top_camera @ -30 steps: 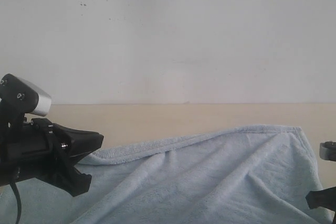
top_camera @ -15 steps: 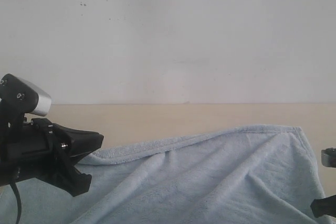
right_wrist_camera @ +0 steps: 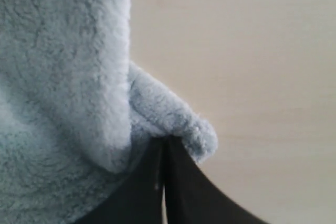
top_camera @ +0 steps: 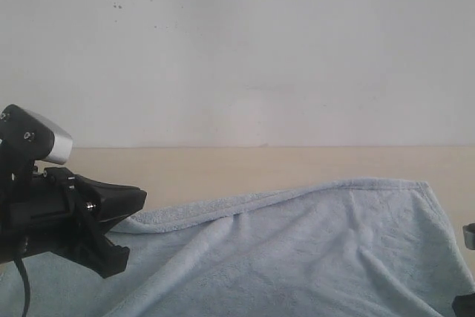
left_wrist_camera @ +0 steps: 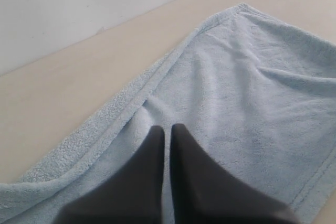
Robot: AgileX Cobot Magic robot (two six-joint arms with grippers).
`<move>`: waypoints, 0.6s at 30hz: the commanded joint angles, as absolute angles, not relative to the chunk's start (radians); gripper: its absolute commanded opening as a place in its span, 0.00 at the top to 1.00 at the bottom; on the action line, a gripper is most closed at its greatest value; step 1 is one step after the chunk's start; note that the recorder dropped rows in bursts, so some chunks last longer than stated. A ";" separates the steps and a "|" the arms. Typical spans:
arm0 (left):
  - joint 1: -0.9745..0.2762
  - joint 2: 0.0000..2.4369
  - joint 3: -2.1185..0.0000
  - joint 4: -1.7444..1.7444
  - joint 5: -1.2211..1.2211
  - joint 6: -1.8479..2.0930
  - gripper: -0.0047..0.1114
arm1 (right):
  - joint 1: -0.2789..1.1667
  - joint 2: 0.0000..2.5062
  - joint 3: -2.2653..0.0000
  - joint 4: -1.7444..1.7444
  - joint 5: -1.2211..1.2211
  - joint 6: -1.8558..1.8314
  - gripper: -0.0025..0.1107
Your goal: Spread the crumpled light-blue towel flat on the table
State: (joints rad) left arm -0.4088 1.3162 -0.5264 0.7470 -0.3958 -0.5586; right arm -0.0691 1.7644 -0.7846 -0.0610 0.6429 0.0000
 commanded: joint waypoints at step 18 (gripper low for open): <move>-0.405 1.291 -0.529 0.752 -0.352 -0.568 0.92 | -0.072 1.767 -0.637 -0.468 0.747 0.461 0.98</move>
